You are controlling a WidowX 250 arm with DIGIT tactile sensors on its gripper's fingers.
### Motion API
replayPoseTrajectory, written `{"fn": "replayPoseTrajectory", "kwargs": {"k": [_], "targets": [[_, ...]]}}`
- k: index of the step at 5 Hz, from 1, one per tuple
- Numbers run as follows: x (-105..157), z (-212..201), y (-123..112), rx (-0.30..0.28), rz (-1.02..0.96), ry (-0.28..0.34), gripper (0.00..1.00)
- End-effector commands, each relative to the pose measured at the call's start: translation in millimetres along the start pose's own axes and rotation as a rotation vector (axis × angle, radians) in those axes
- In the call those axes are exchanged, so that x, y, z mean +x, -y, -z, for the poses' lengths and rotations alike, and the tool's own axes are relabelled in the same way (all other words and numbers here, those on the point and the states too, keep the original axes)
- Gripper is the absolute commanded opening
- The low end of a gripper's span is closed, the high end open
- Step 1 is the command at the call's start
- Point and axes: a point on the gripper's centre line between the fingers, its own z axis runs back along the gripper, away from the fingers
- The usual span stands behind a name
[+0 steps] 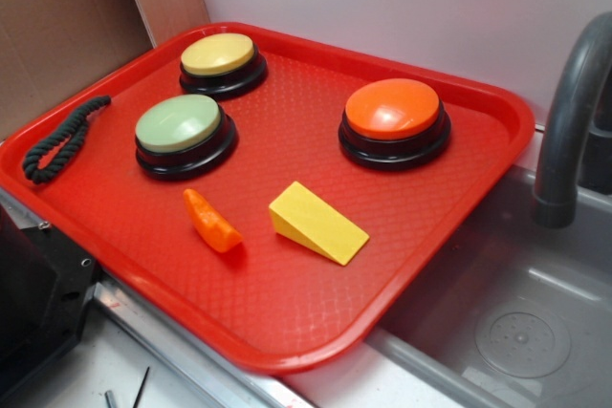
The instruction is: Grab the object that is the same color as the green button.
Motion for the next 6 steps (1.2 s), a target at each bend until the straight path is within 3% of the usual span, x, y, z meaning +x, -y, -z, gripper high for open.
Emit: {"fn": "replayPoseTrajectory", "kwargs": {"k": [1,3,5,6], "targets": [[0,0,0,0.000,0.000,0.000,1.00],[-2,71,-98,0.048,-0.496,-0.067,1.00],[-4,130,-113,0.030,-0.599,-0.024,1.00],[-14,156,-122,0.007,-0.436,0.063,1.00]]}}
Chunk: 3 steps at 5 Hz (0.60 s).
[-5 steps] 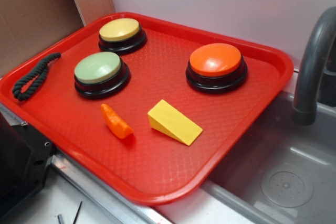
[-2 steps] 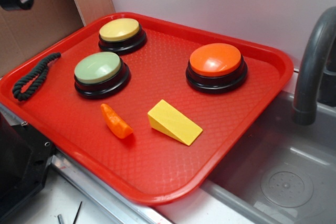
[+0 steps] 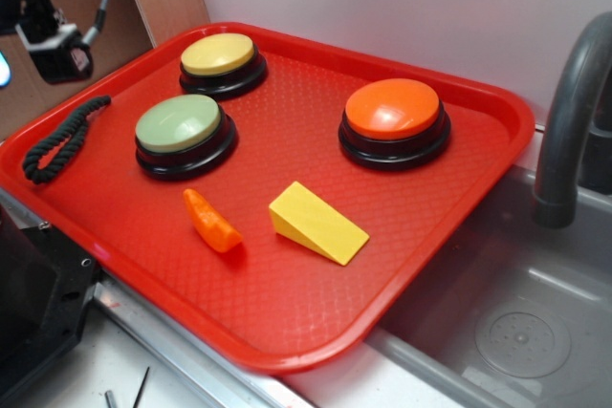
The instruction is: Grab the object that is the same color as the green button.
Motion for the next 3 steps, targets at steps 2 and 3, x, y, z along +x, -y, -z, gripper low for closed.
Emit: {"fn": "replayPoseTrajectory", "kwargs": {"k": [2,3], "targets": [[-1,44,-27,-0.009,0.365,0.061,1.00],[8,53,-31,0.055,0.389,-0.011,1.00]]}}
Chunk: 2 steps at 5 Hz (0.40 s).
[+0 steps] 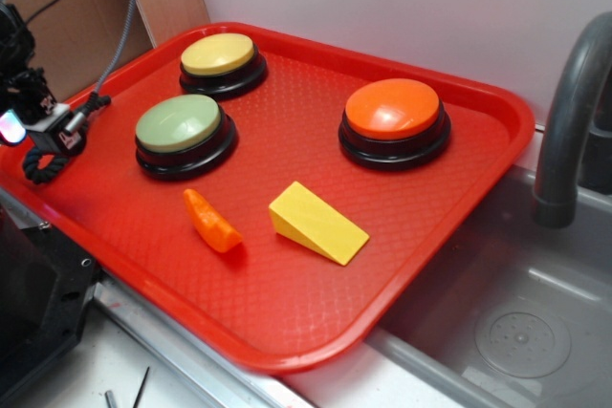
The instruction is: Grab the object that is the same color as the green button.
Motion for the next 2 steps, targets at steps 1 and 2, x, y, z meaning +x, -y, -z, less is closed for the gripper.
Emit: {"fn": "replayPoseTrajectory", "kwargs": {"k": [1,2], "targets": [[16,-1,-20,0.080,0.025,-0.043,1.00],[21,13,-24,0.053,-0.002,-0.042,1.00]]}}
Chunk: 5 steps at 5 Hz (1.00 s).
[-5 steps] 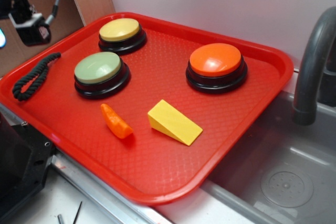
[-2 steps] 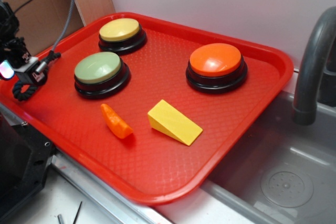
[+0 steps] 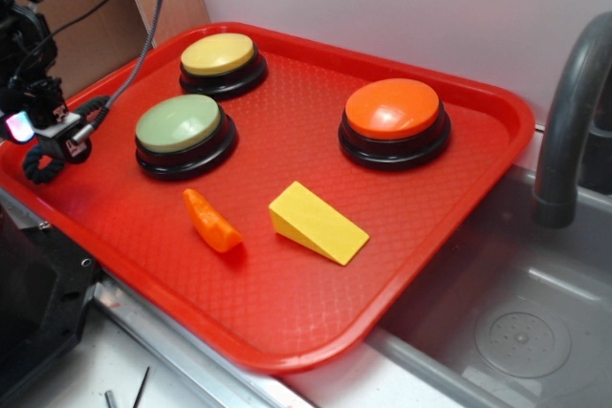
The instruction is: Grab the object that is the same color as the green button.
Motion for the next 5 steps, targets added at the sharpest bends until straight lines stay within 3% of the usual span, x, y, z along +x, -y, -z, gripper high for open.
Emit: {"fn": "replayPoseTrajectory", "kwargs": {"k": [1,2,4,5], "targets": [[9,33,-1,-0.064,-0.047,0.020,1.00],[6,36,4,-0.060,-0.047,0.019,0.00],[-1,7,2,-0.044,-0.007,0.075,0.00],[1,-10,7,0.008,0.025,0.055,0.00]]}}
